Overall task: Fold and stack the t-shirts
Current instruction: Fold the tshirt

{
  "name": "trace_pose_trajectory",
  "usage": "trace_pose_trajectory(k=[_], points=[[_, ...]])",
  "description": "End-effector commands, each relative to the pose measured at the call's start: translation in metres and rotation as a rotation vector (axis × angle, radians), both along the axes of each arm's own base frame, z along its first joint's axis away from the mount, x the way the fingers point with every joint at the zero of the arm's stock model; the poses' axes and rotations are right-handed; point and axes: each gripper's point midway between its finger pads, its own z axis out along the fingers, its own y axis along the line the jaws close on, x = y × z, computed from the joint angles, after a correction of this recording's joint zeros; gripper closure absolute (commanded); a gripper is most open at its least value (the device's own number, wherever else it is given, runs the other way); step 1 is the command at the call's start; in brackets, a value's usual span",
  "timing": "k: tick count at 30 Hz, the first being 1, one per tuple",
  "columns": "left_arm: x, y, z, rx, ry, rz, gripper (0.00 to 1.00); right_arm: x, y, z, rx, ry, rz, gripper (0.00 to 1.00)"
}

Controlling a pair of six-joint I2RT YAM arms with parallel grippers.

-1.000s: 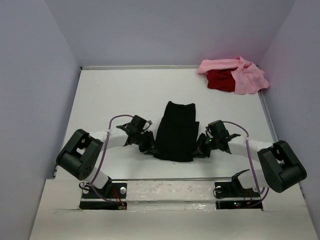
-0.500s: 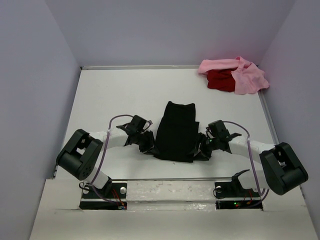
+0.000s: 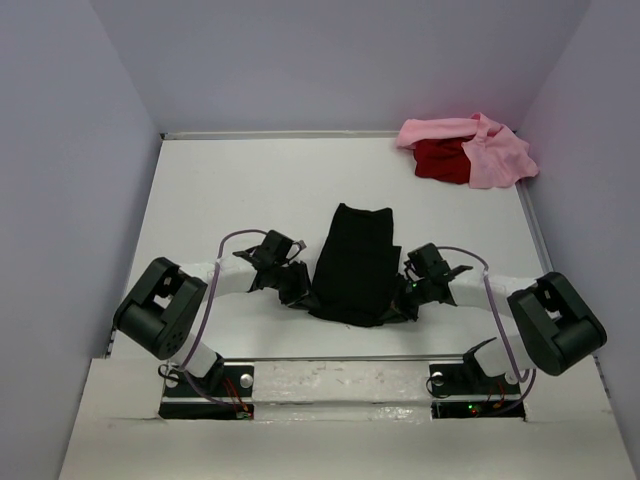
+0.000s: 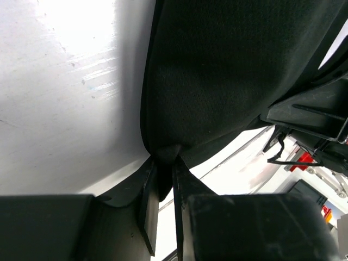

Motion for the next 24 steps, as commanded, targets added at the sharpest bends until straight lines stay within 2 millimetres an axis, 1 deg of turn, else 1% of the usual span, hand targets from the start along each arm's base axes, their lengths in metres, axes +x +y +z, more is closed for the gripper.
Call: trace_pose_trajectory(k=[1, 4, 6, 8, 9, 11, 12, 14, 15, 16, 17, 19, 20, 24], points=[[-0.009, 0.0, 0.009, -0.029, 0.008, -0.016, 0.77, -0.002, -0.003, 0.015, -0.027, -0.015, 0.021, 0.92], [-0.014, 0.002, 0.022, -0.034, 0.011, -0.018, 0.79, -0.009, -0.008, 0.032, -0.031, -0.026, 0.025, 0.92], [-0.02, 0.008, 0.032, -0.011, 0.016, -0.017, 0.79, -0.01, -0.009, 0.038, -0.033, -0.037, 0.032, 0.91], [-0.02, 0.012, 0.037, 0.016, 0.013, -0.021, 0.79, -0.014, -0.011, 0.044, -0.035, -0.033, 0.04, 0.91], [-0.027, 0.018, 0.039, 0.043, 0.038, -0.015, 0.79, -0.014, -0.01, 0.048, -0.028, -0.036, 0.044, 0.91], [-0.031, 0.02, 0.046, 0.049, 0.057, -0.018, 0.79, -0.016, -0.01, 0.053, -0.026, -0.031, 0.051, 0.91], [-0.032, 0.02, 0.055, 0.043, 0.059, -0.015, 0.79, -0.016, -0.009, 0.058, -0.015, -0.036, 0.056, 0.9], [-0.03, 0.019, 0.066, 0.038, 0.049, -0.006, 0.78, -0.014, -0.008, 0.068, -0.01, -0.05, 0.059, 0.9], [-0.027, 0.017, 0.077, 0.032, 0.038, -0.005, 0.78, -0.011, -0.007, 0.072, -0.011, -0.064, 0.06, 0.9], [-0.024, 0.015, 0.082, 0.028, 0.031, -0.003, 0.78, -0.009, -0.006, 0.075, -0.009, -0.074, 0.06, 0.9], [-0.019, 0.013, 0.089, 0.026, 0.022, 0.002, 0.78, -0.004, -0.004, 0.082, -0.005, -0.088, 0.06, 0.9], [-0.013, 0.009, 0.095, 0.019, 0.008, 0.003, 0.78, 0.001, -0.001, 0.088, 0.0, -0.096, 0.062, 0.9], [-0.008, 0.005, 0.103, 0.008, -0.009, 0.002, 0.78, 0.007, 0.001, 0.095, 0.003, -0.117, 0.064, 0.9], [0.001, 0.0, 0.107, 0.006, -0.019, -0.004, 0.78, 0.013, 0.003, 0.1, -0.003, -0.125, 0.069, 0.9]])
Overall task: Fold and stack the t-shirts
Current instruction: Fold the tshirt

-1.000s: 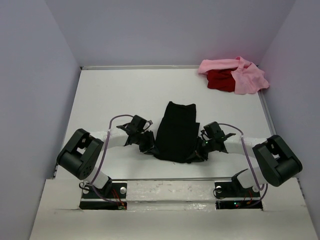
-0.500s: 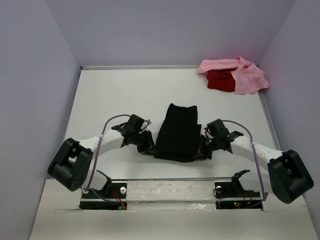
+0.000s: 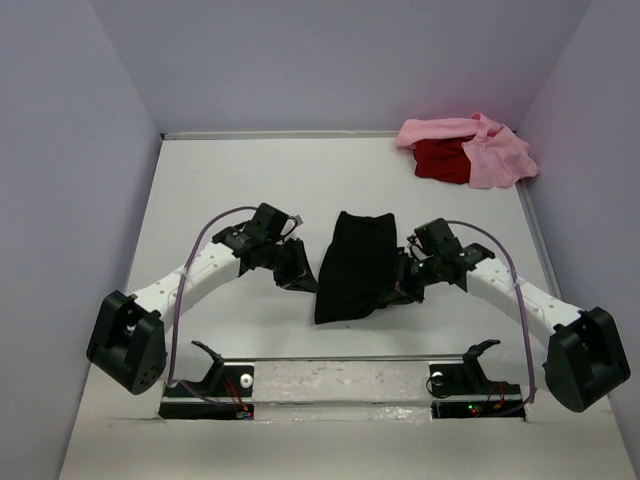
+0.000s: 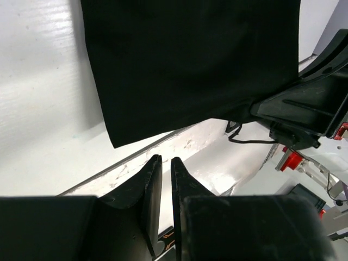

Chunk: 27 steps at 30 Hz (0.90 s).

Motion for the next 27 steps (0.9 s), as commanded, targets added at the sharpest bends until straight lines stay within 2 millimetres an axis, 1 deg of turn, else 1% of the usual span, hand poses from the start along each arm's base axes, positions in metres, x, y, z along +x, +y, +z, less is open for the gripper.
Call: trace_pose_trajectory(k=[1, 3, 4, 5, 6, 7, 8, 9, 10, 11, 13, 14, 18, 21, 27], points=[[0.0, -0.003, 0.008, 0.006, 0.014, -0.016, 0.78, 0.005, 0.004, 0.01, -0.006, -0.024, 0.027, 0.89], [-0.001, -0.002, 0.001, 0.012, 0.021, -0.018, 0.77, 0.006, 0.002, 0.006, -0.019, -0.024, 0.029, 0.9], [-0.003, -0.002, -0.002, 0.008, 0.029, -0.02, 0.75, 0.006, 0.002, 0.004, -0.025, -0.021, 0.031, 0.9], [-0.01, 0.001, -0.011, 0.018, 0.053, -0.021, 0.72, 0.006, 0.002, 0.002, -0.03, -0.017, 0.036, 0.9], [-0.011, 0.001, -0.014, 0.008, 0.054, -0.022, 0.52, 0.006, 0.001, -0.001, -0.034, -0.012, 0.038, 0.9], [-0.013, 0.002, -0.02, 0.012, 0.064, -0.02, 0.39, 0.005, 0.001, -0.003, -0.036, -0.007, 0.038, 0.9], [-0.015, 0.004, -0.025, 0.014, 0.074, -0.012, 0.29, 0.005, 0.001, -0.005, -0.036, -0.009, 0.039, 0.9], [-0.02, 0.007, -0.036, 0.022, 0.086, -0.011, 0.22, 0.005, 0.001, -0.007, -0.037, -0.007, 0.04, 0.9], [-0.022, 0.008, -0.042, 0.026, 0.093, -0.008, 0.2, 0.005, 0.001, -0.009, -0.038, -0.006, 0.04, 0.9], [-0.027, 0.012, -0.055, 0.037, 0.11, -0.003, 0.19, 0.003, 0.0, -0.013, -0.04, -0.001, 0.042, 0.9], [-0.034, 0.015, -0.068, 0.042, 0.138, -0.004, 0.18, 0.001, 0.0, -0.018, -0.041, 0.012, 0.043, 0.9], [-0.039, 0.018, -0.077, 0.047, 0.151, -0.003, 0.18, 0.0, 0.0, -0.021, -0.041, 0.012, 0.043, 0.9], [-0.049, 0.021, -0.092, 0.031, 0.171, 0.013, 0.18, -0.002, -0.001, -0.027, -0.042, 0.019, 0.046, 0.9], [-0.053, 0.015, -0.093, -0.03, 0.204, 0.044, 0.21, -0.003, -0.001, -0.029, -0.038, 0.023, 0.046, 0.9], [-0.044, 0.002, -0.088, -0.167, 0.146, 0.115, 0.21, -0.006, -0.002, -0.034, -0.037, 0.031, 0.051, 0.9]])
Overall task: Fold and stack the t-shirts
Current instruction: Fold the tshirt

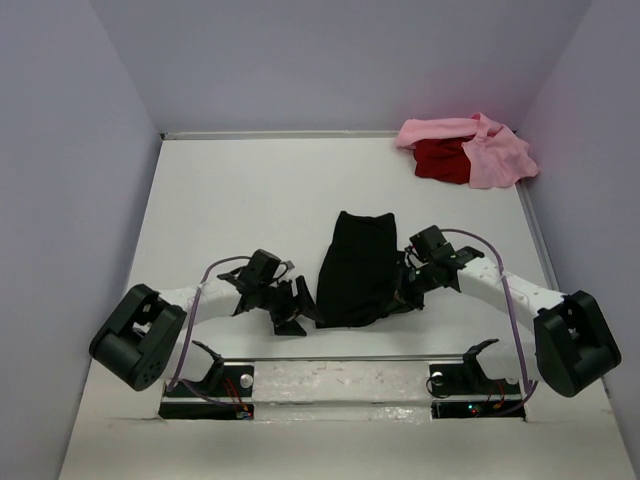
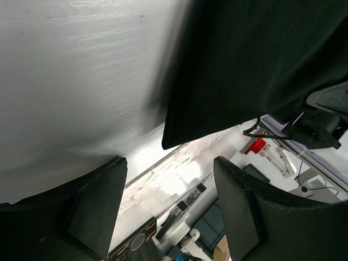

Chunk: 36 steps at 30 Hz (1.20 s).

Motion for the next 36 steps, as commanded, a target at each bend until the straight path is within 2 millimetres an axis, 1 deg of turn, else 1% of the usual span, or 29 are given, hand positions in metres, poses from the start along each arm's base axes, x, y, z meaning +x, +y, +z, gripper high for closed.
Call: trace_pose_trajectory(k=[1, 5, 7, 12, 13, 14, 15, 16, 18, 19, 20, 23, 25, 27, 30, 31, 36], points=[[0.013, -0.011, 0.004, -0.089, -0.077, 0.07, 0.21, 0.002, 0.005, 0.0, 0.021, -0.032, 0.022, 0.9], [0.016, -0.011, -0.001, -0.086, -0.087, 0.092, 0.24, 0.001, 0.005, -0.001, 0.028, -0.029, 0.026, 0.9], [0.018, -0.014, -0.004, -0.081, -0.093, 0.086, 0.27, 0.001, 0.005, -0.001, 0.03, -0.028, 0.028, 0.9], [0.021, -0.025, -0.007, -0.062, -0.094, 0.059, 0.29, 0.0, 0.006, 0.0, 0.035, -0.03, 0.032, 0.9], [0.022, -0.027, -0.006, -0.061, -0.098, 0.057, 0.31, 0.0, 0.005, 0.0, 0.034, -0.031, 0.031, 0.9], [0.023, -0.028, -0.006, -0.061, -0.097, 0.061, 0.35, 0.0, 0.006, 0.0, 0.036, -0.029, 0.032, 0.9], [0.023, -0.031, -0.006, -0.065, -0.098, 0.056, 0.38, 0.0, 0.005, 0.0, 0.035, -0.029, 0.032, 0.9], [0.023, -0.033, -0.006, -0.066, -0.093, 0.053, 0.47, 0.0, 0.005, 0.0, 0.037, -0.03, 0.032, 0.9], [0.022, -0.035, -0.007, -0.064, -0.086, 0.046, 0.74, -0.001, 0.005, -0.001, 0.035, -0.029, 0.035, 0.9], [0.022, -0.036, -0.007, -0.065, -0.084, 0.045, 0.95, -0.002, 0.005, -0.001, 0.036, -0.027, 0.035, 0.9], [0.021, -0.035, -0.008, -0.062, -0.076, 0.048, 1.0, -0.002, 0.005, -0.001, 0.036, -0.026, 0.037, 0.9], [0.019, -0.034, -0.006, -0.065, -0.072, 0.05, 1.0, -0.003, 0.005, -0.002, 0.037, -0.019, 0.04, 0.91], [0.018, -0.033, -0.001, -0.054, -0.075, 0.044, 1.0, -0.004, 0.005, -0.001, 0.038, -0.014, 0.042, 0.91], [0.018, -0.031, 0.005, -0.046, -0.083, 0.036, 1.0, -0.01, 0.003, 0.001, 0.032, 0.008, 0.048, 0.91], [0.015, -0.026, 0.021, -0.027, -0.104, 0.027, 1.0, -0.017, -0.003, 0.006, 0.013, 0.014, 0.057, 0.92], [0.012, -0.021, 0.029, -0.009, -0.102, 0.027, 1.0, -0.022, -0.007, 0.007, -0.001, 0.023, 0.062, 0.92], [0.009, -0.014, 0.054, 0.013, -0.119, 0.024, 1.0, -0.027, -0.009, 0.011, -0.014, 0.045, 0.114, 0.92]])
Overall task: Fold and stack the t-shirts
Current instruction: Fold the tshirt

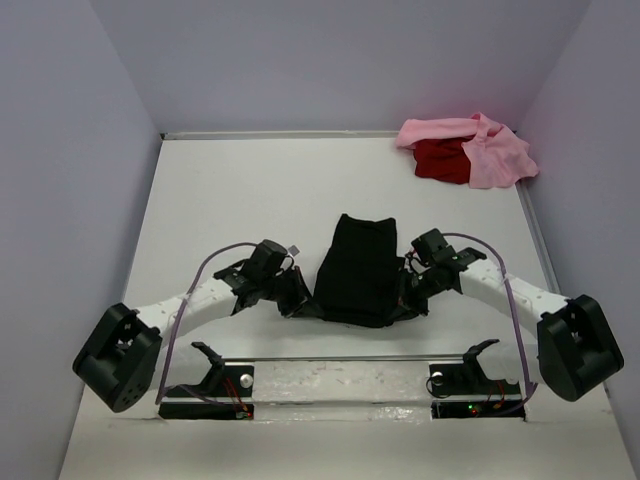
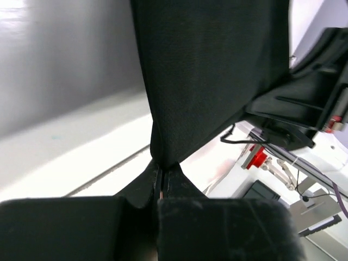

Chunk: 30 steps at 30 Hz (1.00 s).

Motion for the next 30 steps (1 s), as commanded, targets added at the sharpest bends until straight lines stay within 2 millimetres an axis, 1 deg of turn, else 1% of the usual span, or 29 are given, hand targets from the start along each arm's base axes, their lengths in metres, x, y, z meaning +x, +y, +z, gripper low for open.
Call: trace_pose_trajectory(k=[1, 3, 4, 5, 7, 9, 12, 14, 15, 16, 17, 18, 19, 21, 22, 24, 25, 27, 28, 30], points=[[-0.007, 0.009, 0.023, 0.054, 0.006, -0.021, 1.0, -0.002, 0.001, 0.019, 0.007, -0.024, 0.079, 0.93], [-0.003, 0.008, 0.029, 0.068, -0.001, -0.02, 1.0, 0.004, 0.001, 0.032, 0.01, -0.076, 0.07, 0.93], [0.006, 0.004, 0.04, 0.057, -0.03, -0.014, 1.0, 0.009, 0.002, 0.038, 0.009, -0.105, 0.066, 0.93], [0.009, 0.002, 0.043, 0.057, -0.042, -0.017, 1.0, 0.015, 0.004, 0.048, 0.017, -0.135, 0.063, 0.93], [0.02, -0.005, 0.05, 0.055, -0.058, -0.015, 1.0, 0.022, 0.007, 0.057, 0.018, -0.148, 0.064, 0.93], [0.026, -0.01, 0.052, 0.053, -0.064, -0.02, 1.0, 0.026, 0.009, 0.06, 0.016, -0.152, 0.068, 0.93], [0.041, -0.021, 0.06, 0.043, -0.087, -0.023, 1.0, 0.036, 0.009, 0.067, 0.0, -0.193, 0.078, 0.94], [0.05, -0.023, 0.063, 0.049, -0.104, -0.021, 1.0, 0.041, 0.009, 0.068, -0.017, -0.202, 0.081, 0.94], [0.053, -0.024, 0.061, 0.06, -0.099, -0.021, 1.0, 0.045, 0.01, 0.072, -0.014, -0.217, 0.086, 0.94], [0.06, -0.027, 0.067, 0.053, -0.119, -0.021, 1.0, 0.048, 0.01, 0.073, -0.021, -0.225, 0.082, 0.94], [0.064, -0.027, 0.068, 0.055, -0.121, -0.014, 1.0, 0.053, 0.009, 0.074, -0.025, -0.233, 0.077, 0.94], [0.069, -0.027, 0.065, 0.065, -0.117, -0.01, 1.0, 0.055, 0.01, 0.072, -0.032, -0.232, 0.083, 0.94], [0.075, -0.029, 0.07, 0.06, -0.129, -0.006, 1.0, 0.06, 0.008, 0.072, -0.037, -0.234, 0.073, 0.94], [0.084, -0.026, 0.072, 0.071, -0.145, 0.002, 1.0, 0.068, 0.005, 0.074, -0.047, -0.246, 0.063, 0.95], [0.093, -0.021, 0.073, 0.083, -0.149, 0.022, 1.0, 0.074, 0.001, 0.076, -0.051, -0.256, 0.046, 0.95], [0.102, -0.014, 0.073, 0.095, -0.159, 0.038, 1.0, 0.08, -0.003, 0.078, -0.053, -0.269, 0.031, 0.95], [0.112, -0.005, 0.075, 0.094, -0.161, 0.069, 1.0, 0.083, -0.008, 0.078, -0.061, -0.271, 0.02, 0.95], [0.121, 0.005, 0.074, 0.099, -0.168, 0.083, 1.0, 0.084, -0.013, 0.073, -0.073, -0.26, 0.02, 0.96], [0.129, 0.013, 0.074, 0.1, -0.169, 0.105, 1.0, 0.083, -0.016, 0.069, -0.081, -0.246, 0.013, 0.96], [0.135, 0.02, 0.072, 0.112, -0.173, 0.11, 1.0, 0.08, -0.02, 0.063, -0.092, -0.226, 0.01, 0.97]])
